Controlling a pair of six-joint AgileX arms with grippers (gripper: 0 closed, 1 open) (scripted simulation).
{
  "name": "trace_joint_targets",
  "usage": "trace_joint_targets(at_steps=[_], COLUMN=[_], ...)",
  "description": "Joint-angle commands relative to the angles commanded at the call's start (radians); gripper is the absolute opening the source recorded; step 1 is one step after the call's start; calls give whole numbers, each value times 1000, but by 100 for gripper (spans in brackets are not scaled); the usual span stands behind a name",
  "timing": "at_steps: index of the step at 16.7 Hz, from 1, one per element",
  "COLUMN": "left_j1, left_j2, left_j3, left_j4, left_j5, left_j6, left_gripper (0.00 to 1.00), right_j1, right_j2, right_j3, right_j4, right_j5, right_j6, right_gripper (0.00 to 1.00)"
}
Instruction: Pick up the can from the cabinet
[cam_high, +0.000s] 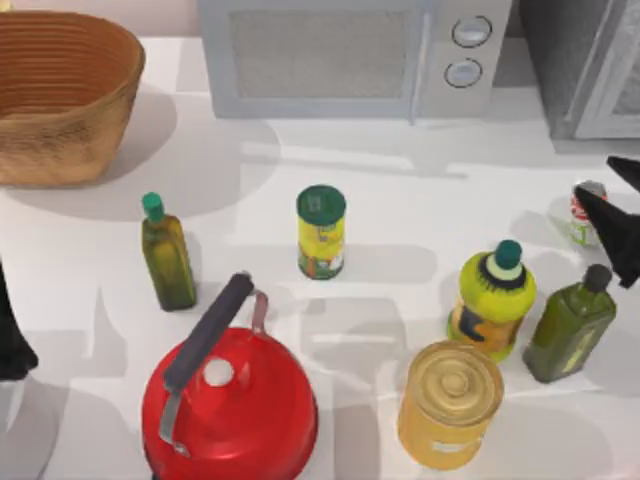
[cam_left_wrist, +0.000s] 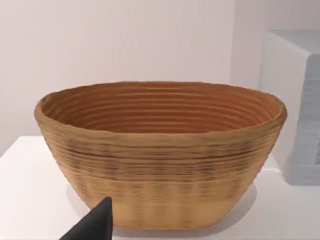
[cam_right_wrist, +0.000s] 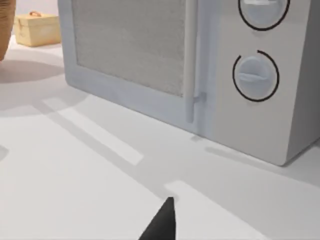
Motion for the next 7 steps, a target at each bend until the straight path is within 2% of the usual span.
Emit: trace_joint_targets(at_steps=[1,2,7], left_j1=[0,0,0], left_j2=[0,0,0], left_j3=[0,0,0], left_j4=[0,0,0], left_j5=[0,0,0], left_j6=[0,0,0], left_gripper=[100,100,100], right_j1=[0,0,0], right_j2=[0,0,0], right_j3=[0,0,0], right_j4=[0,0,0], right_j5=[0,0,0], right_j6=[0,0,0], right_gripper=[98,100,100])
